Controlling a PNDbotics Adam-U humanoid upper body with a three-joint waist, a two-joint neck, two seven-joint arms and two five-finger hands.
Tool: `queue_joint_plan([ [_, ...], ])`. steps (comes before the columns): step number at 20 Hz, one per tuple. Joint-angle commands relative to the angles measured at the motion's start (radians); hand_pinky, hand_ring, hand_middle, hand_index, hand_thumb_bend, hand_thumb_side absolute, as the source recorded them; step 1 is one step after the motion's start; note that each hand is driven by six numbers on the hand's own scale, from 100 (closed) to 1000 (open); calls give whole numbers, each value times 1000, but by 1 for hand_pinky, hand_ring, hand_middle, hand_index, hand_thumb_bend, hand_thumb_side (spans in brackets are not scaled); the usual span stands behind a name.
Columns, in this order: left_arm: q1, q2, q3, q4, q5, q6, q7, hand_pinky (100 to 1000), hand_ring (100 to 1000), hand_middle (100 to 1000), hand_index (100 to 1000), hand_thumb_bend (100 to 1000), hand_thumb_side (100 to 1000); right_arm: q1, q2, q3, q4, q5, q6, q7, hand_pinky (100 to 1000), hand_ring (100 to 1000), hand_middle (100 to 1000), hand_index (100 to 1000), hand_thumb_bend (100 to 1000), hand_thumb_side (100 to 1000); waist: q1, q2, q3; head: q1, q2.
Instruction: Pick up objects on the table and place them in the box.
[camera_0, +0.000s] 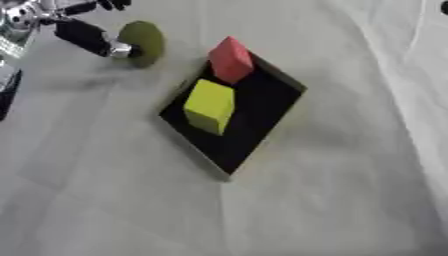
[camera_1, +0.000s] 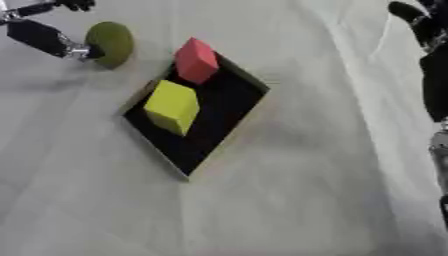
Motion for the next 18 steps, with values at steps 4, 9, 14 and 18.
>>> queue_joint_plan([
  [4,-46,14,37,49,16,0,75,967,908,849,962,553,589,-9,-15,-4,-20,6,3,6,856,888,700,778,100,669,-15,-17,-10,16,-27],
  [9,-55,8,45,87,-19,7,102,969,911,850,958,564,578,-12,-11,-2,-20,9,3,10,857,890,700,779,100,669,-12,-6,-25,27,-42],
  [14,-54,-8,55,144,-2,1,67,969,909,838,954,553,581,-14,-5,-3,-20,12,6,11,858,891,700,779,100,671,-8,6,-35,30,-48],
  [18,-54,-10,53,162,-7,2,19,967,910,833,955,548,566,-17,-2,-4,-20,14,9,10,858,891,699,778,100,672,-4,12,-40,29,-47],
])
